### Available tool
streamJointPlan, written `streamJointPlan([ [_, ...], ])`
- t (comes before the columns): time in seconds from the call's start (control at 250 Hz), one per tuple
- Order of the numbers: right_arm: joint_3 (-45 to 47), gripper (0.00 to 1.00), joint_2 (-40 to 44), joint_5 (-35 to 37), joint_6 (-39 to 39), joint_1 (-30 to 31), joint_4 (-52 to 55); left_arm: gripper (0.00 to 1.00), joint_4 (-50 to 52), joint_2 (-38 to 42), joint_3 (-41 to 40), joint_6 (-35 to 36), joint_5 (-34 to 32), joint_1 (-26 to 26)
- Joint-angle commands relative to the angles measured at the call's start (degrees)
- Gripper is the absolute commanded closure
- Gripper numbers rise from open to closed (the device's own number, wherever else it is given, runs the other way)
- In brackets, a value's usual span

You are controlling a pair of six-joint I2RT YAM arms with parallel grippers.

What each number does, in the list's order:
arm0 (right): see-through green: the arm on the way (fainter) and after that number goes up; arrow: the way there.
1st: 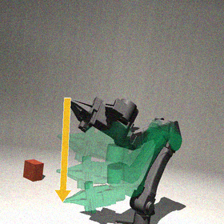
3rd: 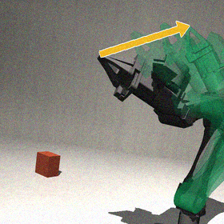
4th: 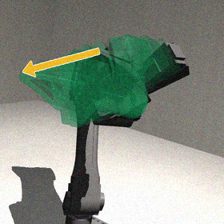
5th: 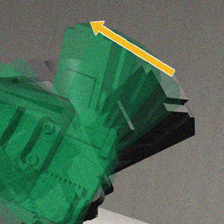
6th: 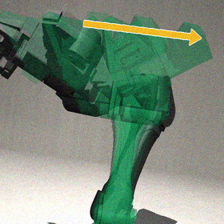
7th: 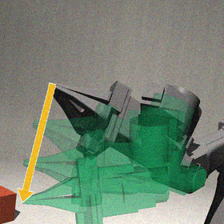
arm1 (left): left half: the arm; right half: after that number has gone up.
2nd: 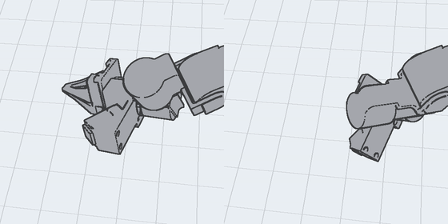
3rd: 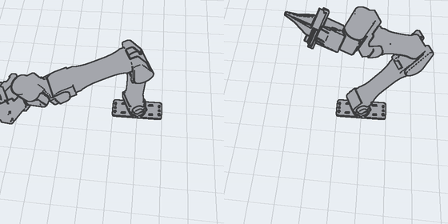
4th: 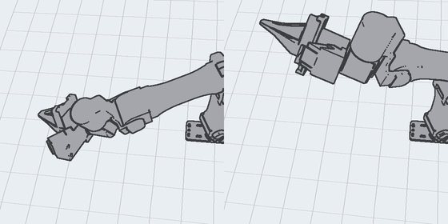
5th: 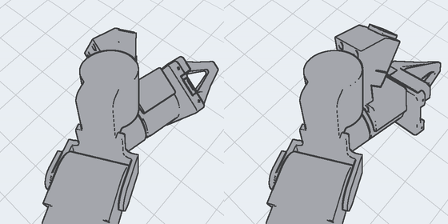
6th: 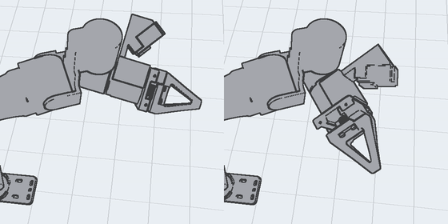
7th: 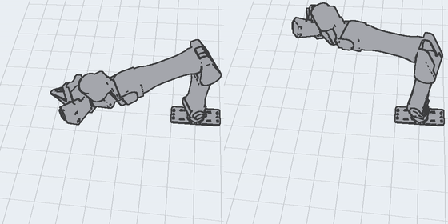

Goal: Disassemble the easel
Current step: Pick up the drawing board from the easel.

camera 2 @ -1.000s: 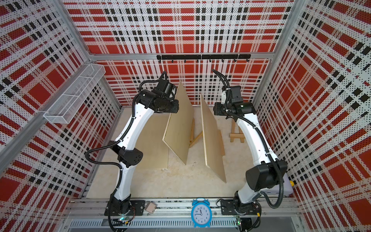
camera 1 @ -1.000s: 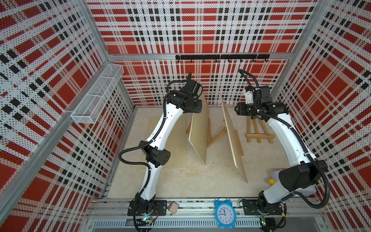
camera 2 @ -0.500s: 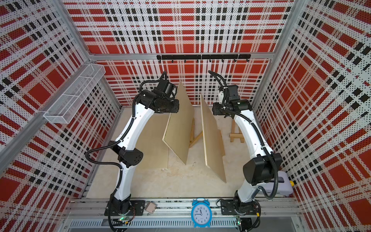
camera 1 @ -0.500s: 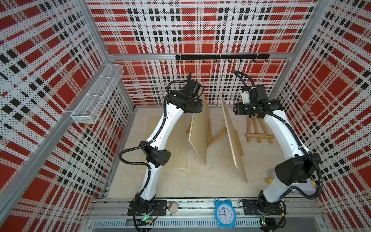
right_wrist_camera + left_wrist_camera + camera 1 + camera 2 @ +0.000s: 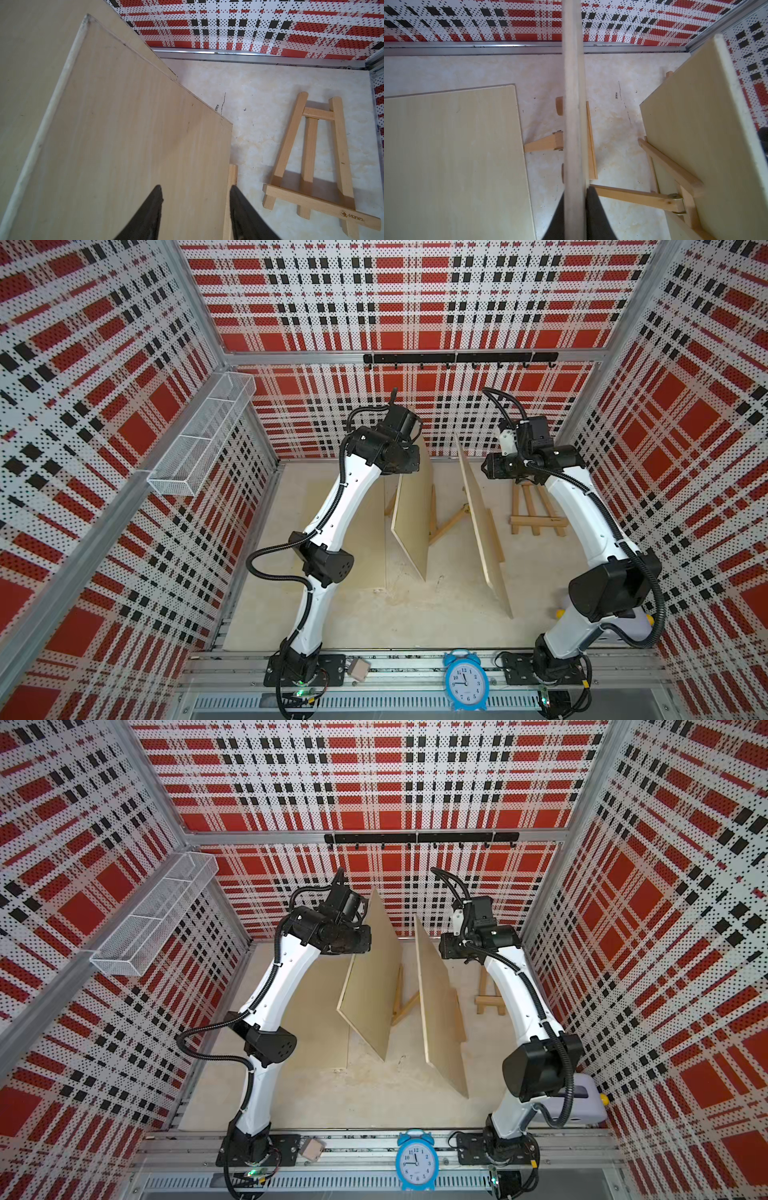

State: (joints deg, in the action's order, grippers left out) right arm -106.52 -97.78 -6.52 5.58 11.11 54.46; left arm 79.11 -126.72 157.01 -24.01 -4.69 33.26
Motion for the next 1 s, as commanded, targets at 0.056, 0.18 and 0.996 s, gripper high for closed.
streamJointPlan([
  [0.056, 0.1, 0.46, 0.0, -1.2, -0.9, -0.6, -1.6, 1.00, 3.5, 0.9, -0.1, 1.7, -4.4, 0.8],
  [0.18, 0.3, 0.46, 0.0, -1.5, -1.3, -0.7, -1.5, 1.00, 3.5, 1.6, -1.0, 1.7, -5.2, 0.9],
  [0.996, 1.4, 0.46, 1.3, -2.5, -2.4, -0.9, -1.9, 1.00, -9.7, 15.0, -5.5, -4.7, 1.2, -0.8],
])
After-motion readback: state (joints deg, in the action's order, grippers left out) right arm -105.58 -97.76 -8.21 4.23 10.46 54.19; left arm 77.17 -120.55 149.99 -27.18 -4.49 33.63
